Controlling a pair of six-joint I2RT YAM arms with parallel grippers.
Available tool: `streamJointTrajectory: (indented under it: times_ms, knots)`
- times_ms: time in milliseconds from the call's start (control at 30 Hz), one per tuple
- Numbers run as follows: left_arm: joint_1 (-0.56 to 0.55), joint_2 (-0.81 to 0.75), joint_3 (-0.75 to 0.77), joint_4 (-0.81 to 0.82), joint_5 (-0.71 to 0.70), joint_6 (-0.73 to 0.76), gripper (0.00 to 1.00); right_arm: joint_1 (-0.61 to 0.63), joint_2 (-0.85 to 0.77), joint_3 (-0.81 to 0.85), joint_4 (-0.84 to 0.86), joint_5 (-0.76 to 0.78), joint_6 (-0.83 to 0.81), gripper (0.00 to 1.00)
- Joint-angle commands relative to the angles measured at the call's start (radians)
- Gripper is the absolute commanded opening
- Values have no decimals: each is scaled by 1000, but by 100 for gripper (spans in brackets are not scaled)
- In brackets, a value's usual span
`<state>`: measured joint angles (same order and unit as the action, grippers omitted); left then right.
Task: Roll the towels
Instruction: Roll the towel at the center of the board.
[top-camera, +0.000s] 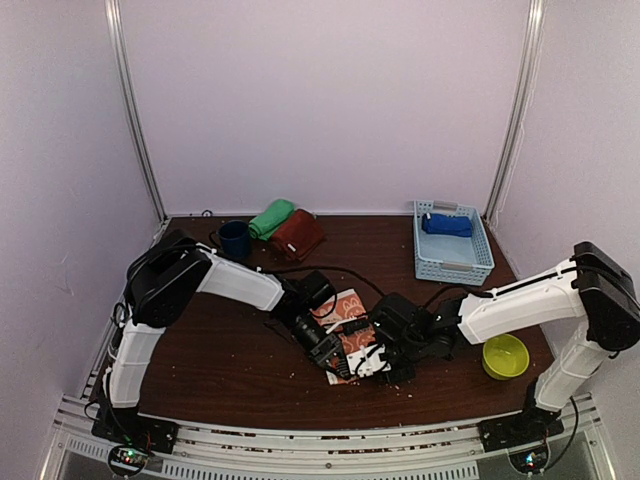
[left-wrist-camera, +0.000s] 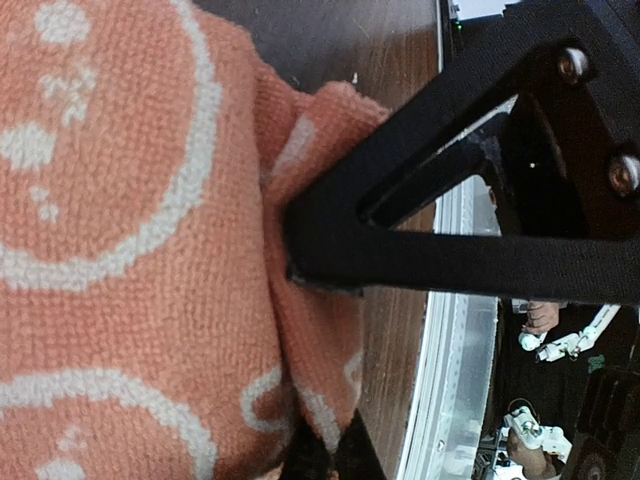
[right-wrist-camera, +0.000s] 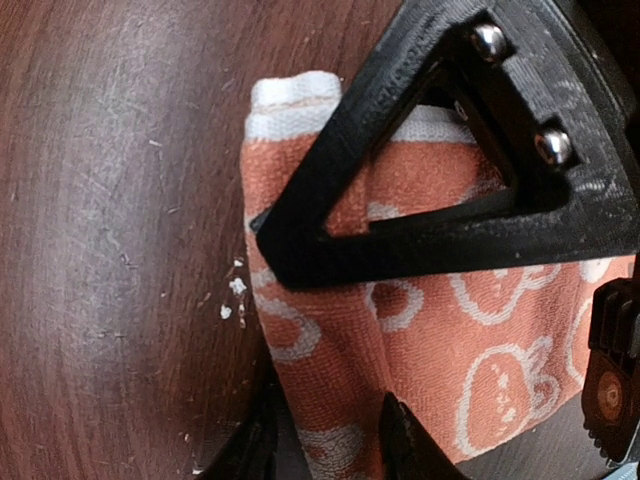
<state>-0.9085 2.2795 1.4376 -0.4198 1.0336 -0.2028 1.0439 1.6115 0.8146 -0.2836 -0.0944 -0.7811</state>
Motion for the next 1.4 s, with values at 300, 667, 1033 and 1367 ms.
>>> streamJointTrajectory:
  times_ms: [300,667,1033,1367]
  knots:
    - [53,-45,-68,-76,-146,22,23,-8,127,34,-44,-5,-49,18]
    - [134,-470,-349,176,-520,-80,33,-54,94,126,-226,-187,47,11]
    - [-217,-1038,-731,594,-1213,300,47,-254,427,525,-690,-540,77,8]
    - [-372,-625,-440,411,-1247,460,47,-298,636,707,-804,-589,126,7]
